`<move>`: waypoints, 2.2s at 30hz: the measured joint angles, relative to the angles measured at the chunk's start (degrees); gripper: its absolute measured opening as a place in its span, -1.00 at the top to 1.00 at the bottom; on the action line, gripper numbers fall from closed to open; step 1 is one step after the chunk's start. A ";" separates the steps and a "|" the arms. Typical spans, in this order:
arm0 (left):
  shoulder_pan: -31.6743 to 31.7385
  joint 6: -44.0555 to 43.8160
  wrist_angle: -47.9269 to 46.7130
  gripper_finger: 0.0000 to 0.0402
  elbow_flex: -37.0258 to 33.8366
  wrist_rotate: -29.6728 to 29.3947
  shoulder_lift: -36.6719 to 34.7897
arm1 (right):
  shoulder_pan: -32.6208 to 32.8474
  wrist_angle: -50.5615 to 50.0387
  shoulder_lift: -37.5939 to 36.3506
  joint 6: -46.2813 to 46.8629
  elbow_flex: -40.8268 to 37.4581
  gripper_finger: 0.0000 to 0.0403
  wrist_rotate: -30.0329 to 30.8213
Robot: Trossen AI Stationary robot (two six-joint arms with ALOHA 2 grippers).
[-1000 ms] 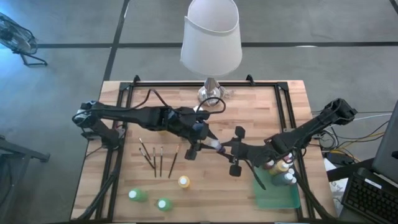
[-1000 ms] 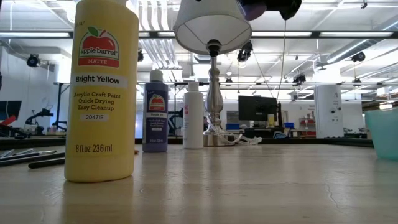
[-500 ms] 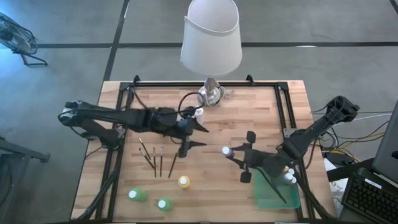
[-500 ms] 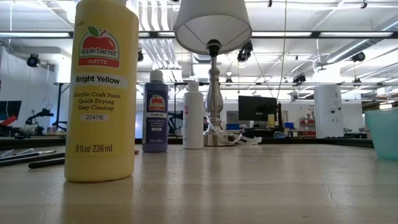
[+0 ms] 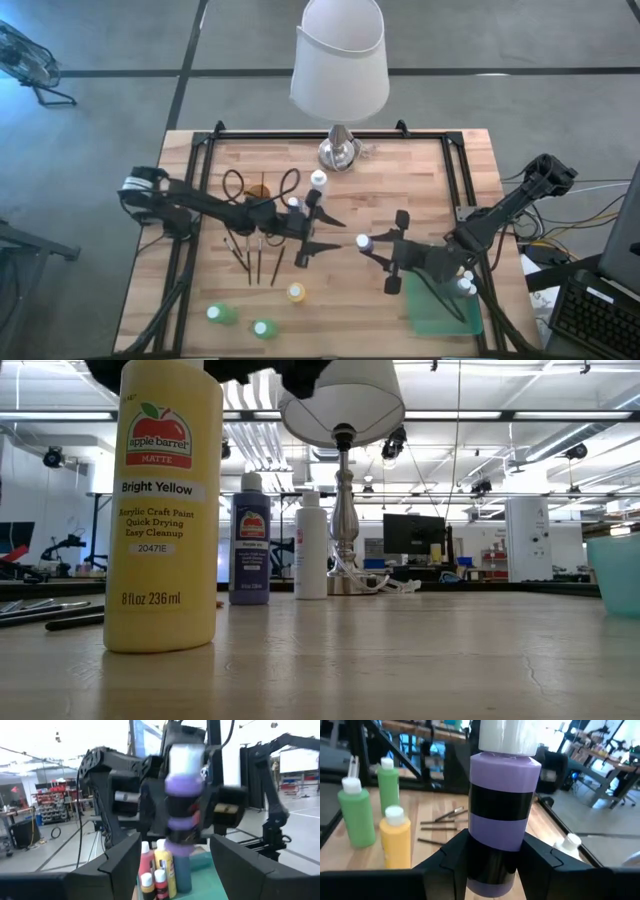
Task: Pick & Place Paint Supplies
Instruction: Put the purple paint bottle into the green bin
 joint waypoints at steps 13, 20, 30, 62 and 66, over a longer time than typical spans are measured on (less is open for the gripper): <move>-0.09 1.52 -4.35 -0.20 13.37 6.85 8.94 | 0.02 0.16 1.76 -0.07 -0.28 0.35 -0.28; -0.07 1.64 -4.28 -0.20 15.72 7.60 12.02 | 0.04 0.45 1.91 -0.28 -0.34 0.40 -0.33; -0.07 1.95 -4.26 -0.17 17.00 7.73 13.02 | 0.02 0.12 1.91 -0.51 -0.36 0.36 -0.36; -0.04 -0.53 -43.07 0.23 17.26 4.82 -2.69 | 0.94 -1.67 0.93 1.11 -0.56 0.00 -4.87; -0.04 0.60 -42.86 0.29 17.24 4.78 -2.88 | 0.87 -0.69 0.93 -0.64 -0.54 0.17 -4.49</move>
